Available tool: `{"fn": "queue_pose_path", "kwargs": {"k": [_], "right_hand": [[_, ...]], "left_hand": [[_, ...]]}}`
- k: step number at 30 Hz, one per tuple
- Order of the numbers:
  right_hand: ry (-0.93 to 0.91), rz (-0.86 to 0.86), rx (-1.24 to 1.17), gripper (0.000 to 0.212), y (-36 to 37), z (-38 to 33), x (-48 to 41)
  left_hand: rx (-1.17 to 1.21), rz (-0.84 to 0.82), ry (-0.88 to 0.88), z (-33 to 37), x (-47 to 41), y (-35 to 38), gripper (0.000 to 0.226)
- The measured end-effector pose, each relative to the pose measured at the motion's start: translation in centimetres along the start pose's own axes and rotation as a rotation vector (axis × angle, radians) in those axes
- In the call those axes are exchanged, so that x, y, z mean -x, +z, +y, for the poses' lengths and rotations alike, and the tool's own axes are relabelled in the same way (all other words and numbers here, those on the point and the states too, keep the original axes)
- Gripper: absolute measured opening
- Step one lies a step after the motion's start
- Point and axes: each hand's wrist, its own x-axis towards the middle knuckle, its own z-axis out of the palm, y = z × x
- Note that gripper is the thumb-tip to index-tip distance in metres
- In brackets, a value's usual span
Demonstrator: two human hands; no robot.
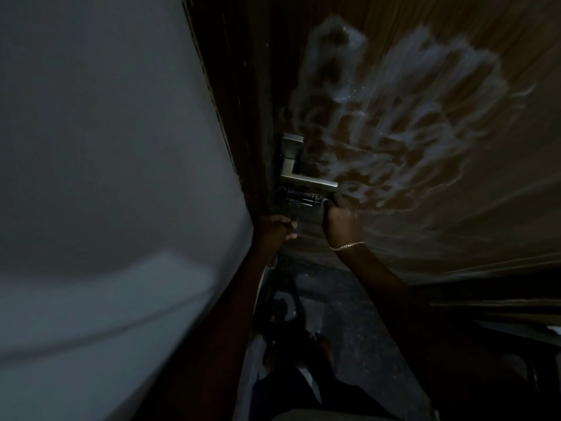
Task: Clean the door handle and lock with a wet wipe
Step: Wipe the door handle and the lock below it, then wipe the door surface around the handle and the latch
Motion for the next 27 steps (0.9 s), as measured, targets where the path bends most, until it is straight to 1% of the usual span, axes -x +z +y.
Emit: {"fn": "queue_pose_path", "kwargs": {"k": [2,4,7,8,10,13,15,16,18,20,21,23,24,25,26,27], "right_hand": [[0.015,0.035,0.025,0.008,-0.5,1.2,0.6],[0.019,0.026,0.024,0.007,-0.8,0.9,0.3],[-0.014,-0.04,0.026,0.013,-0.6,-1.3,-0.6],[-0.031,-0.043,0.032,0.015,-0.5,-1.6,-0.7],[-0.05,-0.006,0.049,0.016,-0.6,-1.4,-0.4],[-0.047,0.077,0.06,0.016,-1.0,0.2,0.8],[0.016,0.057,0.037,0.014,-1.5,0.8,0.8],[0.057,0.035,0.02,0.015,-1.9,0.7,0.6],[0.129,0.054,-0.054,0.014,-2.7,0.5,0.6],[0.205,0.127,-0.189,0.01,-3.4,0.4,1.1],[0.25,0.124,-0.26,0.012,-3.7,0.4,1.5],[0.351,0.082,-0.392,0.022,-3.9,0.4,2.5],[0.398,0.084,-0.46,0.022,-4.1,0.3,2.9],[0.431,0.1,-0.534,0.017,-4.5,0.2,3.3],[0.445,0.117,-0.618,0.013,-4.9,-0.2,3.7],[0.445,0.128,-0.704,0.015,-5.5,-0.5,4.1]], "left_hand": [[0.006,-0.002,0.005,-0.2,0.1,-0.1,0.029],[-0.004,-0.007,0.007,-0.1,0.1,-0.1,0.027],[0.011,0.002,-0.007,0.0,0.0,0.1,0.011],[0.016,0.012,-0.01,0.0,0.1,0.0,0.01],[0.017,0.014,-0.002,0.0,0.0,0.0,0.013],[-0.001,0.005,0.015,-0.2,-0.2,0.0,0.024],[-0.04,0.011,0.03,-0.2,-0.3,-0.2,0.026],[-0.051,0.011,0.033,-0.2,-0.2,-0.2,0.022],[-0.059,0.014,0.034,-0.2,-0.1,0.1,0.008],[-0.086,0.039,0.031,0.0,0.1,0.4,0.021],[-0.096,0.056,0.024,0.3,0.3,0.7,0.021],[-0.117,0.055,0.024,1.1,1.0,0.9,0.002],[-0.137,0.061,0.021,1.6,1.3,0.9,0.016],[-0.16,0.064,0.023,2.1,1.7,1.0,0.025],[-0.184,0.067,0.027,2.8,2.3,1.0,0.03],[-0.208,0.071,0.029,3.2,2.6,0.9,0.031]]}}
